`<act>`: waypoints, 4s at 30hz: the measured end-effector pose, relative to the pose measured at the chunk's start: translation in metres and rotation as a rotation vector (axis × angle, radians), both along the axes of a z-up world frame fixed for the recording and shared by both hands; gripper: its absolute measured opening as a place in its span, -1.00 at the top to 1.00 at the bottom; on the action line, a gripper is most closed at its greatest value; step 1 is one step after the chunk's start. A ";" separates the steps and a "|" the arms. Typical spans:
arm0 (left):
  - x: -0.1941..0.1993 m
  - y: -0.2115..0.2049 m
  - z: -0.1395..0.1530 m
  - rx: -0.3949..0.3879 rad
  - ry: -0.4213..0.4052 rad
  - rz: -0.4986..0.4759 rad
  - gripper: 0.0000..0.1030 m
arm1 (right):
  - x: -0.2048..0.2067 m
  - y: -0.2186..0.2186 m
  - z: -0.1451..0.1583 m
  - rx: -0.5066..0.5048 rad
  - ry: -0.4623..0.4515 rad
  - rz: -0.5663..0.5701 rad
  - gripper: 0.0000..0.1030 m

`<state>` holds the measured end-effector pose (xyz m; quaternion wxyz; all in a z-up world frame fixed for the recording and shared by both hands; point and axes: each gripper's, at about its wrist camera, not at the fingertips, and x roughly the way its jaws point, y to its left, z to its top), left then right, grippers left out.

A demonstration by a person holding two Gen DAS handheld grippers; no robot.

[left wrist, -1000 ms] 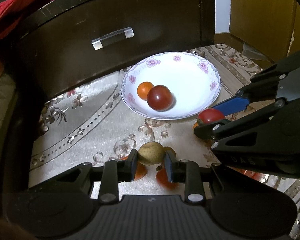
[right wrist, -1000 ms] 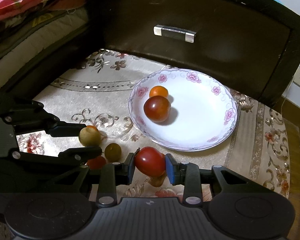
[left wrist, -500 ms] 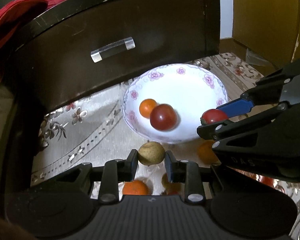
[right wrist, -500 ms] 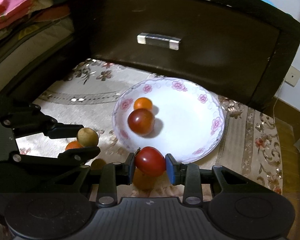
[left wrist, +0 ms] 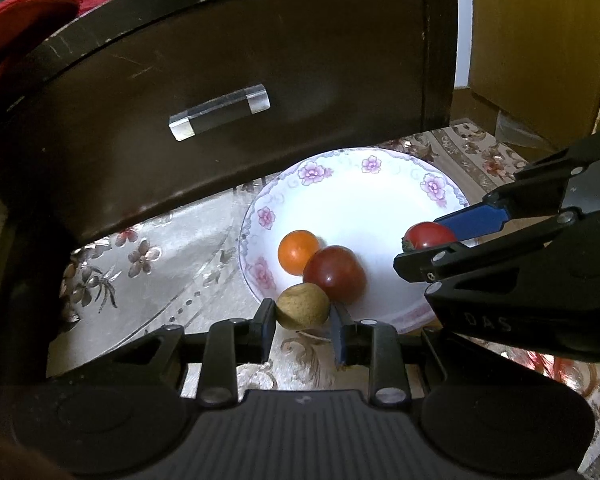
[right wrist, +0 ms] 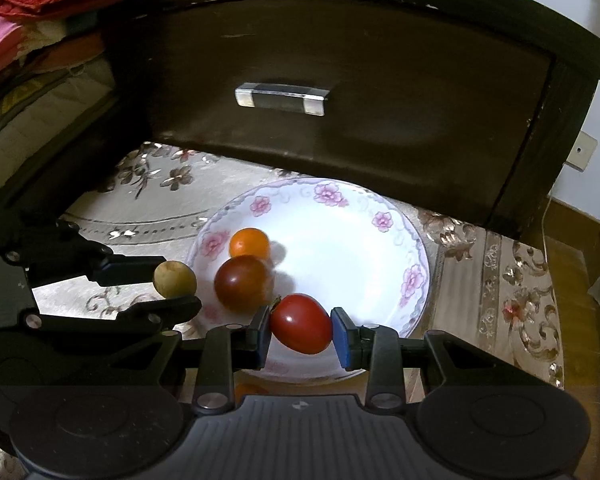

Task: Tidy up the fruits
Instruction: 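Release the olive-brown fruit into the bowl with the left gripper while the right releases the red tomato, then withdraw both open grippers from the bowl toward the remaining fruits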

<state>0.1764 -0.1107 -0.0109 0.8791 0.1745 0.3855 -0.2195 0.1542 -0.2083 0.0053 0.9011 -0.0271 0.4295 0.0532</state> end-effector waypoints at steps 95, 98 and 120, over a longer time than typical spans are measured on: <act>-0.011 0.012 0.017 -0.054 -0.055 0.033 0.17 | -0.012 -0.004 0.006 -0.078 -0.102 -0.028 -0.09; -0.014 0.014 0.018 -0.052 -0.055 0.029 0.16 | -0.014 -0.003 0.006 -0.076 -0.104 -0.026 -0.09; -0.043 0.045 0.012 -0.011 -0.003 0.044 0.13 | -0.041 0.001 0.007 -0.071 -0.105 -0.009 -0.17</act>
